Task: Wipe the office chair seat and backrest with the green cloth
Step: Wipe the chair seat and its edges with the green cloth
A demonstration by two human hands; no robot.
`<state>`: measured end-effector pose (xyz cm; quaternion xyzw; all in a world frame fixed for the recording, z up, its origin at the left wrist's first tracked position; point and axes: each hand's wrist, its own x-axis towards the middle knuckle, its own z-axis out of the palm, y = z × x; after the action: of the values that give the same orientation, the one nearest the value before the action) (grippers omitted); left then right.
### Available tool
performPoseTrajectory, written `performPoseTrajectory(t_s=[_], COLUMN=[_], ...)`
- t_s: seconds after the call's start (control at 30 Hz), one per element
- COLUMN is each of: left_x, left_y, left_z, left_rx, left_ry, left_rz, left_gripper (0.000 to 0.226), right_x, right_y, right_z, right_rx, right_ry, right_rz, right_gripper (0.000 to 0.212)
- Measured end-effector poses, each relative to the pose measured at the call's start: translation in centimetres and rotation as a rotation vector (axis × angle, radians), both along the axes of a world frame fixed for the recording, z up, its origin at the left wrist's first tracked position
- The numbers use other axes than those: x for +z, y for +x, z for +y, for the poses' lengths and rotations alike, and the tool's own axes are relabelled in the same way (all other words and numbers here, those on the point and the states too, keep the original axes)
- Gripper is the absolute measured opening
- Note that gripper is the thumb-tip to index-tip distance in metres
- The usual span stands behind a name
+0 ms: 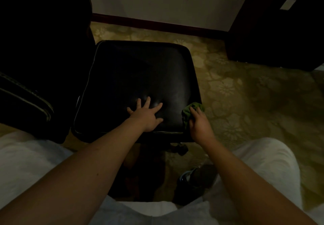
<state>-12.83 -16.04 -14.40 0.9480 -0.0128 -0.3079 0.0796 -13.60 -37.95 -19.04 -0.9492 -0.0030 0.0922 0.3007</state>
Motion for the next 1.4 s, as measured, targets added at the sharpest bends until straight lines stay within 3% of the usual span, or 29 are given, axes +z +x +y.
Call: performPoseTrajectory(t_s=[0.3, 0.47, 0.57, 0.67, 0.97, 1.07, 1.23, 1.33, 1.4], left_x=[0.2, 0.2, 0.2, 0.2, 0.2, -0.1, 0.2, -0.1, -0.6], left_y=[0.2, -0.1, 0.0, 0.1, 0.4, 0.2, -0.4, -1.5, -2.1], left_z=[0.0, 0.2, -0.1, -0.4, -0.1, -0.3, 0.7, 2.0, 2.2], left_rx=[-0.003, -0.011, -0.002, 0.001, 0.009, 0.019, 0.087, 0.103, 0.112], left_ry=[0.025, 0.017, 0.006, 0.013, 0.02, -0.002, -0.099, -0.023, 0.003], left_rz=[0.029, 0.014, 0.013, 0.019, 0.041, 0.018, -0.107, -0.084, -0.022], left_gripper=[0.068, 0.068, 0.069, 0.069, 0.07, 0.069, 0.067, 0.067, 0.068], right_x=[-0.3, 0.2, 0.1, -0.1, -0.6, -0.2, -0.5, -1.5, -1.9], right_y=[-5.5, -4.3, -2.7, -3.3, -7.0, -6.1, -6.7, -7.6, -7.9], right_z=[0.3, -0.8, -1.5, -0.7, -0.6, -1.7, -0.8, 0.0, 0.7], right_rx=[0.09, 0.218, 0.112, 0.053, 0.26, 0.234, 0.112, 0.198, 0.372], right_ry=[-0.109, -0.181, -0.109, -0.09, -0.165, -0.145, -0.102, -0.167, -0.279], right_rz=[-0.043, -0.067, -0.048, -0.032, -0.141, -0.117, -0.116, -0.217, -0.295], right_gripper=[0.056, 0.065, 0.055, 0.063, 0.066, 0.074, 0.067, 0.067, 0.072])
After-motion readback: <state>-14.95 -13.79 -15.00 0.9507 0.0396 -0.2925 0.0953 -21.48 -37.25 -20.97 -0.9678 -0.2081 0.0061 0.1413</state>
